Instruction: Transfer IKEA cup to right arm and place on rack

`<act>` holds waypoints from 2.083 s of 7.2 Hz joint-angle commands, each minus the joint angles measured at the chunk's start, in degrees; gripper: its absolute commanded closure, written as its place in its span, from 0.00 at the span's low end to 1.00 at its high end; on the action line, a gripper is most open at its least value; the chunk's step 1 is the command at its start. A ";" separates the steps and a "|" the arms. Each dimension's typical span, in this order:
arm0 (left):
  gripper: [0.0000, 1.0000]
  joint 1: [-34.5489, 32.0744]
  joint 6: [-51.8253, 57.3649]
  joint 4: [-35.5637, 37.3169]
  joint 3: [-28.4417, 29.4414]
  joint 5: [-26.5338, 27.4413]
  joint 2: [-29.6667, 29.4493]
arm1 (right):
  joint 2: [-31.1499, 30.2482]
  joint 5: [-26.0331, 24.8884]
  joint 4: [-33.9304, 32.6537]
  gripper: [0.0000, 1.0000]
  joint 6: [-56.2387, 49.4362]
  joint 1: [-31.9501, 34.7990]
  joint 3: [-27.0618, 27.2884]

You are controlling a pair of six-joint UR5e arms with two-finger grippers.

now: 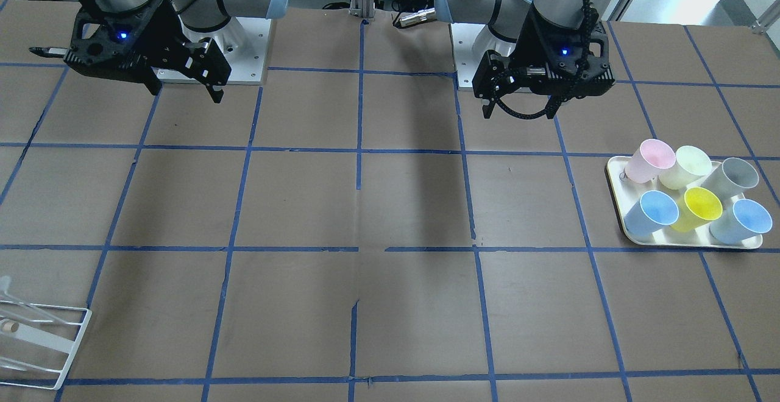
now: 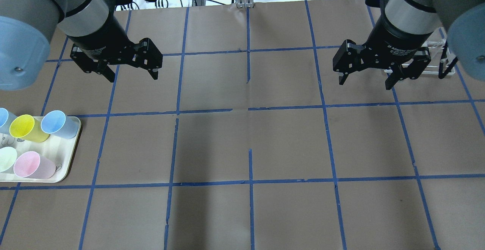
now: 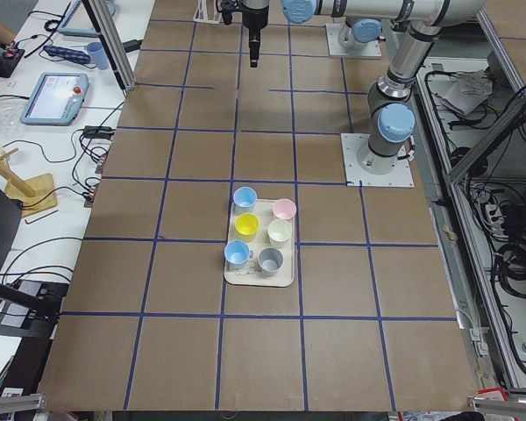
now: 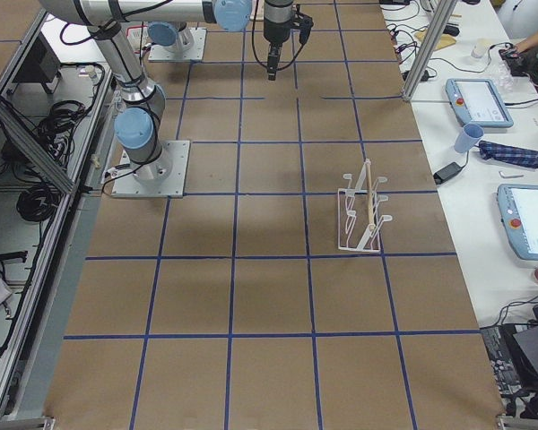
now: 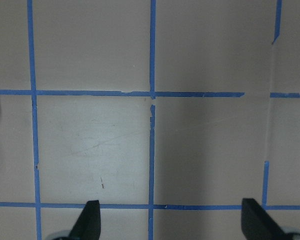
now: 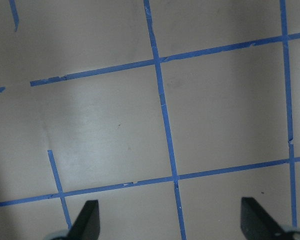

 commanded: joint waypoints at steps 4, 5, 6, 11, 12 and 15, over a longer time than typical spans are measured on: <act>0.00 15.86 22.04 -3.26 -0.57 0.54 0.02 | 0.05 0.14 -0.08 0.00 0.14 -0.12 0.09; 0.00 20.87 28.46 -3.18 -1.18 0.54 -0.59 | 0.05 0.14 -0.16 0.00 -0.03 -0.20 -0.35; 0.00 25.01 36.79 -2.05 -2.49 0.54 -1.29 | 0.05 0.23 -0.17 0.00 0.49 -0.03 -0.44; 0.00 38.54 65.60 6.48 -3.99 2.39 -9.46 | 0.40 1.02 -0.95 0.00 -0.12 -0.03 0.09; 0.00 41.19 73.62 8.75 -3.99 2.38 -11.39 | 0.32 0.76 -0.78 0.00 -0.30 -0.03 0.18; 0.00 44.37 98.41 21.22 -3.56 2.91 -18.67 | 0.23 1.02 -0.96 0.00 -0.12 -0.03 0.09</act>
